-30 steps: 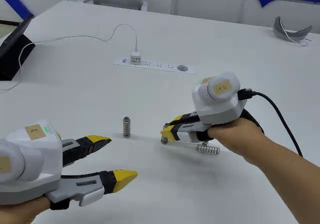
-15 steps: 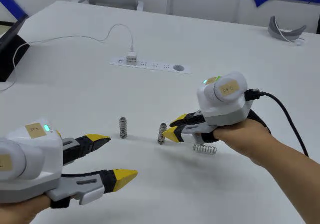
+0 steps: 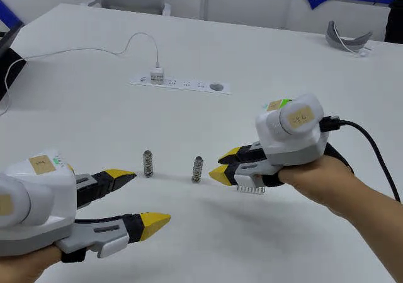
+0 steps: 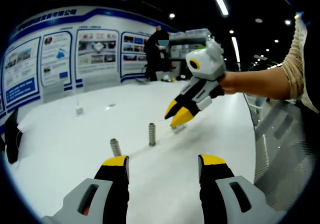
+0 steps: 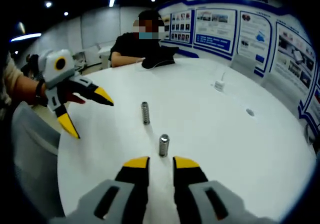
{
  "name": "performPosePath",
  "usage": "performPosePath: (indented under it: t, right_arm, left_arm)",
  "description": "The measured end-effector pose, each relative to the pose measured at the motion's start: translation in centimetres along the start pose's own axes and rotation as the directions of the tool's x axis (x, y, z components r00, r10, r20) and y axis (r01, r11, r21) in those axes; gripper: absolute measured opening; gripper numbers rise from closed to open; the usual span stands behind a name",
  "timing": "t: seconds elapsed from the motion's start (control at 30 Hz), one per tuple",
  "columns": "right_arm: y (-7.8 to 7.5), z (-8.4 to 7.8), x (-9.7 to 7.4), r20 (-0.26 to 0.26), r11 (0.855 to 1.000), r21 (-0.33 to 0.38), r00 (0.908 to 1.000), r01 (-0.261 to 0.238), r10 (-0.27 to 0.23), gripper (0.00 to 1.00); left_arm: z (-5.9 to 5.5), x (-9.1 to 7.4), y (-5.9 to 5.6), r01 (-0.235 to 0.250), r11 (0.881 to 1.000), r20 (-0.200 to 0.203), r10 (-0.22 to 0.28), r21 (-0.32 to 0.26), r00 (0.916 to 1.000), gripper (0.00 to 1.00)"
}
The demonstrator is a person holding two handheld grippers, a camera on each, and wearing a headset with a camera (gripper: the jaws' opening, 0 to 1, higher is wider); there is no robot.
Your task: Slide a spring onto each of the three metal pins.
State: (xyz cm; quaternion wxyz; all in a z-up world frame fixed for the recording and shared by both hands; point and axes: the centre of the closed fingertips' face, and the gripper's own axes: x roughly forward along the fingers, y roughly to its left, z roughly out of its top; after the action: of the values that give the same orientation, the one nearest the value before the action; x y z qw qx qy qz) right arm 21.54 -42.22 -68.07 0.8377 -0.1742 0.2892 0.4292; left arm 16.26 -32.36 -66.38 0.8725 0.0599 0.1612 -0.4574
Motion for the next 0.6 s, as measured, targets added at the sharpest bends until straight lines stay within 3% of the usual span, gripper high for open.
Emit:
performPosePath:
  t: [0.6]
  right_arm:
    - [0.2,-2.5,-3.0,0.008,0.998,0.039,0.9992,0.040,-0.040,0.20]
  left_arm:
    - [0.1,0.3,-0.5,0.009,1.000,-0.003,-0.009,0.004,1.0000,0.56]
